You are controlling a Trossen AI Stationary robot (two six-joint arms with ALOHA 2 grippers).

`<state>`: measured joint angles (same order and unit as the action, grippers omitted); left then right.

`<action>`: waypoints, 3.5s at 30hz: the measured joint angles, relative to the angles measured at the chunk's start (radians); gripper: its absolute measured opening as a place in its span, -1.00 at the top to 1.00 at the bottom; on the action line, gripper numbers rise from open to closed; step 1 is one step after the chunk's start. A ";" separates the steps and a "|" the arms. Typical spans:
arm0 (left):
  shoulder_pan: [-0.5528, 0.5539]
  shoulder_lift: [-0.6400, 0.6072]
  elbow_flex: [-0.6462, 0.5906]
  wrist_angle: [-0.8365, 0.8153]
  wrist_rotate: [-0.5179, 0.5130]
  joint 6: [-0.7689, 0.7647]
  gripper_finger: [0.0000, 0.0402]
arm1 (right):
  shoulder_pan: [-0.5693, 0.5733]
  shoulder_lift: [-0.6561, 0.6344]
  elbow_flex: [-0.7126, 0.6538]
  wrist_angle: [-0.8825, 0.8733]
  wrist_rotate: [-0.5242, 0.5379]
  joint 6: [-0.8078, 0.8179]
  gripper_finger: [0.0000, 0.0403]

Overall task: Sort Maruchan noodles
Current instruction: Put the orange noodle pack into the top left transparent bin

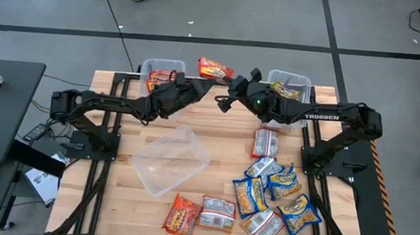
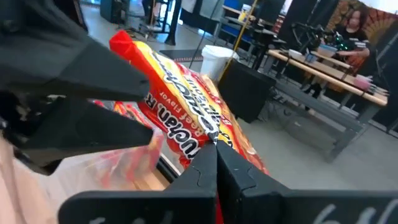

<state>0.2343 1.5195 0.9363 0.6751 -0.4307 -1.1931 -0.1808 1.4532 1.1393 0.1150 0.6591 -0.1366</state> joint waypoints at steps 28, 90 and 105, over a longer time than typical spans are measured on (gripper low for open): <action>0.018 -0.003 -0.001 0.008 0.097 0.051 -0.29 | 0.044 -0.043 0.000 -0.069 -0.240 -0.043 1.00; 0.496 -0.287 0.362 -1.711 0.260 1.695 0.36 | 0.374 -0.255 0.000 -0.503 -0.047 0.317 0.05; 0.457 -0.101 0.154 -1.609 0.380 1.937 0.36 | 0.462 -0.231 0.000 -0.514 0.033 0.433 0.06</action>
<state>0.6910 1.4188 1.0899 -0.9334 -0.0504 0.7440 0.2813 1.2219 1.1389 -0.3988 0.6923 0.2968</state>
